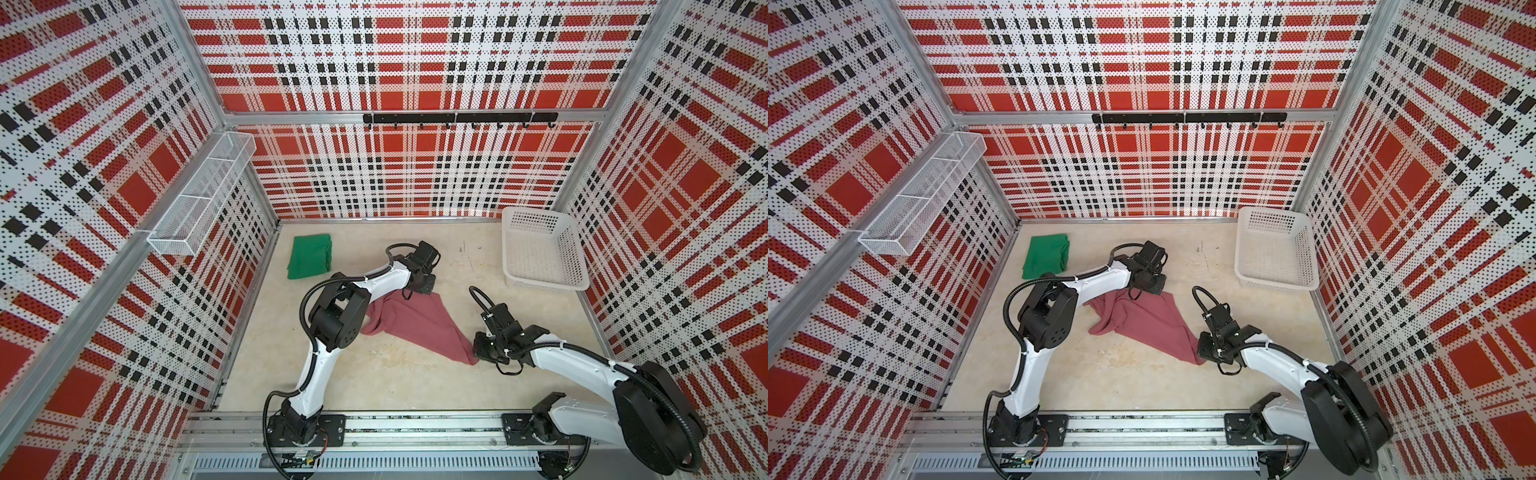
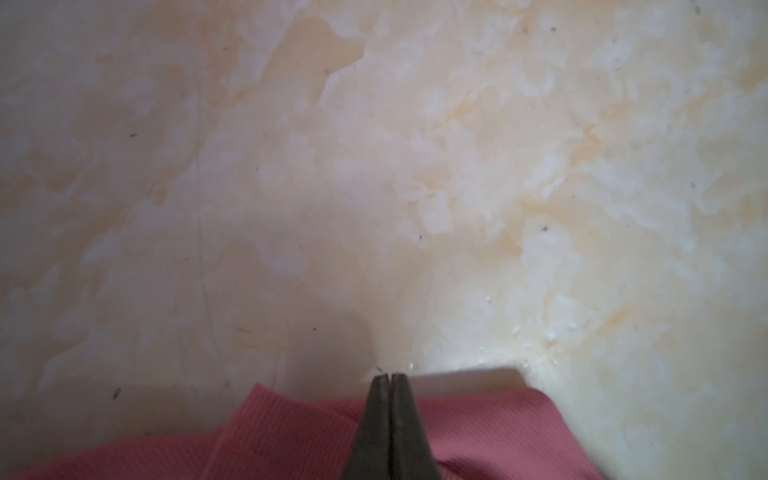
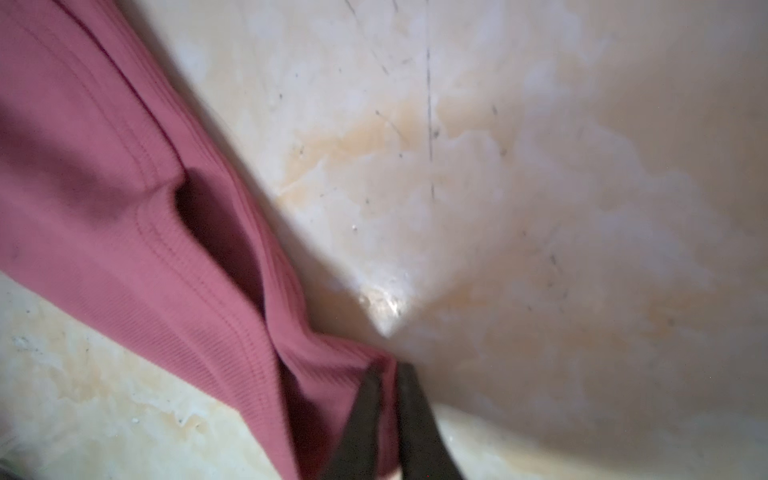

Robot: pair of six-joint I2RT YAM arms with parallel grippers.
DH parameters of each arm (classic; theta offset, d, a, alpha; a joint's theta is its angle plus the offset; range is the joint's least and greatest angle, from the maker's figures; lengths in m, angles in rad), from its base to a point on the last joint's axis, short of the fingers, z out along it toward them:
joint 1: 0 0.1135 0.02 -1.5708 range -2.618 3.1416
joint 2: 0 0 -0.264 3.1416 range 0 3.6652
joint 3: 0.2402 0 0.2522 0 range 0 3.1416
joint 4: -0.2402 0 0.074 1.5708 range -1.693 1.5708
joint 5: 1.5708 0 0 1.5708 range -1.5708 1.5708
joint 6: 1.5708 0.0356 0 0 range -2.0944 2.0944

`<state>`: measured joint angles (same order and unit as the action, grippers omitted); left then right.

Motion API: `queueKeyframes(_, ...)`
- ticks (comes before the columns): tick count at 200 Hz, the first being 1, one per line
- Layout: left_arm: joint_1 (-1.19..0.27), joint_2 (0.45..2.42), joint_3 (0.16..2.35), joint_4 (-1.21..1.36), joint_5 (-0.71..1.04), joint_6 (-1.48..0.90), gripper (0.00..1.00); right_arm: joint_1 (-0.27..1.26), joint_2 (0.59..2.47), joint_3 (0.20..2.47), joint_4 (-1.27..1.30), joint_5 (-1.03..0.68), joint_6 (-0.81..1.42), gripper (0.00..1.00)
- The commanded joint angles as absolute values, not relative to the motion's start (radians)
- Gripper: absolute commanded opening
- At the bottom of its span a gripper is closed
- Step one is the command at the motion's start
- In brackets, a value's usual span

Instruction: Fold and stack the tank tops

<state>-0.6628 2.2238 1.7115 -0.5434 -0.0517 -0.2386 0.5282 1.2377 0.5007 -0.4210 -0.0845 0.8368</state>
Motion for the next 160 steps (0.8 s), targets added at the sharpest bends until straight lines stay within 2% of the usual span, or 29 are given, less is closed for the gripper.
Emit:
queueKeyframes(1, -0.642, 2.249, 1.783, -0.526, -0.031, -0.228, 0.0, 0.525, 1.293, 0.562, -0.349, -0.005, 0.807, 0.0)
queueKeyframes(33, -0.621, 2.25, 1.86, -0.559, -0.081, -0.209, 0.0, 0.503, 1.372, 0.683, -0.347, 0.01, 0.743, 0.0)
queueKeyframes(45, -0.618, 2.255, 1.863, -0.586, -0.126, -0.186, 0.23, 0.503, 1.376, 0.702, -0.365, 0.015, 0.732, 0.0)
queueKeyframes(54, -0.612, 2.263, 1.856, -0.604, -0.141, -0.178, 0.33, 0.503, 1.37, 0.701, -0.376, 0.018, 0.73, 0.0)
queueKeyframes(105, -0.623, 2.29, 1.745, -0.618, -0.106, -0.167, 0.53, 0.503, 1.317, 0.658, -0.406, 0.041, 0.728, 0.0)
queueKeyframes(116, -0.621, 2.292, 1.726, -0.618, -0.087, -0.165, 0.52, 0.502, 1.313, 0.655, -0.406, 0.043, 0.726, 0.0)
queueKeyframes(123, -0.623, 2.293, 1.718, -0.619, -0.079, -0.164, 0.48, 0.502, 1.313, 0.656, -0.407, 0.044, 0.725, 0.0)
queueKeyframes(146, -0.629, 2.287, 1.714, -0.62, -0.081, -0.164, 0.26, 0.5, 1.313, 0.665, -0.41, 0.053, 0.716, 0.0)
queueKeyframes(160, -0.63, 2.283, 1.735, -0.62, -0.102, -0.163, 0.07, 0.496, 1.315, 0.673, -0.412, 0.058, 0.71, 0.0)
